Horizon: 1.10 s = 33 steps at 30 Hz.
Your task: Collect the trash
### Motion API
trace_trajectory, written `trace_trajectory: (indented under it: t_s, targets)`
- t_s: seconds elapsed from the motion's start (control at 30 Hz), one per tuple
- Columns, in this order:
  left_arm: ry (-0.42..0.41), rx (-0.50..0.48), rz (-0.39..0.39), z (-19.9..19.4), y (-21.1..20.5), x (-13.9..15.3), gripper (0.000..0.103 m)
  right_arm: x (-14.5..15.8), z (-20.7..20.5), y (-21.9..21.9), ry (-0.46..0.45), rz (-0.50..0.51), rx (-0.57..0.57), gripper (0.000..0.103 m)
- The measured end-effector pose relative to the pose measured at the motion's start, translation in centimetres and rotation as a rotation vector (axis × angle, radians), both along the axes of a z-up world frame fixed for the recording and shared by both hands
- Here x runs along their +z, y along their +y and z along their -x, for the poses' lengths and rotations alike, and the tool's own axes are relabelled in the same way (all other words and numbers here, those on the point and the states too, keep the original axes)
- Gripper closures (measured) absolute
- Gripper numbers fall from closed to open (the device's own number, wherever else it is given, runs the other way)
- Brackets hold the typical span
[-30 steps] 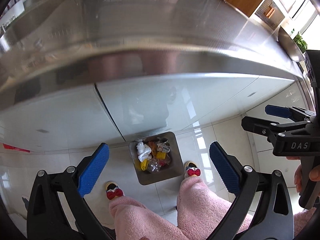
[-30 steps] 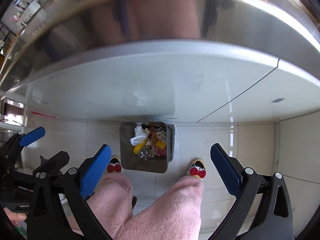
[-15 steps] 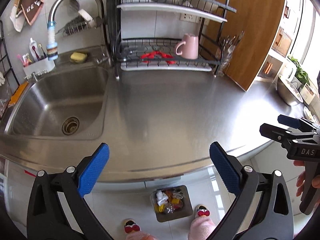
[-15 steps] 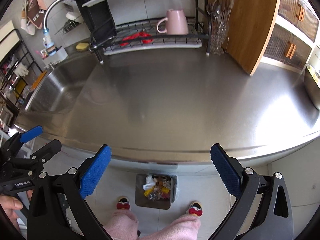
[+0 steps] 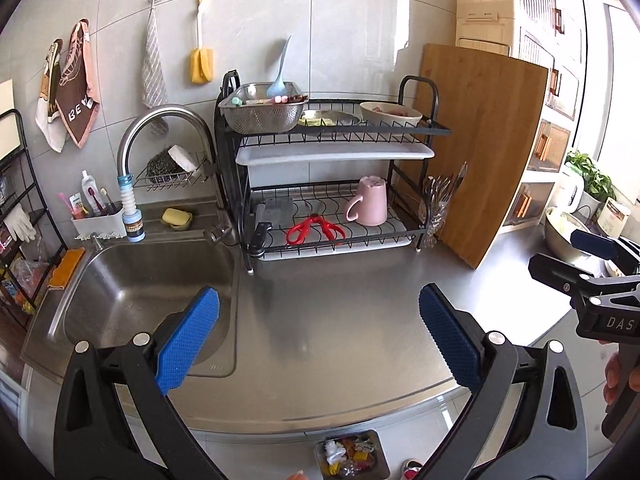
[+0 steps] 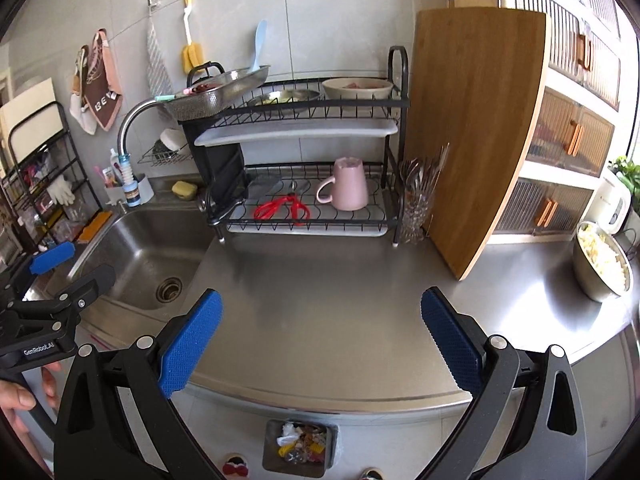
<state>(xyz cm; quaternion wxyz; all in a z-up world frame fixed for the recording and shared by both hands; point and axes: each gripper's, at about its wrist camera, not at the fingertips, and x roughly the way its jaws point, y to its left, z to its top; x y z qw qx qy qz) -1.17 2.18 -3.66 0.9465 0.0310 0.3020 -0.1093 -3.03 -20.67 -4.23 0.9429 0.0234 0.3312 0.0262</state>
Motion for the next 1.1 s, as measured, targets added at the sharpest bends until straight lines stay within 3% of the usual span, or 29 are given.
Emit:
trace_trajectory:
  t_s: [0.27,0.5,1.1]
  targets:
    - [-0.077,-0.001,0.006,0.1,-1.0,4.2,0.008,4.2,-0.1,-0.6,-0.077,-0.027,-0.039,0.003]
    - [-0.098,-0.005,-0.007,-0.3,-1.9,5.1,0.008,6.1,-0.1,-0.6,-0.129,-0.026,-0.066,0.003]
    - [-0.115,0.027,-0.006,-1.5,-1.8,5.4,0.008,6.0,-1.3,-0.8,-0.123,-0.012,-0.091,0.003]
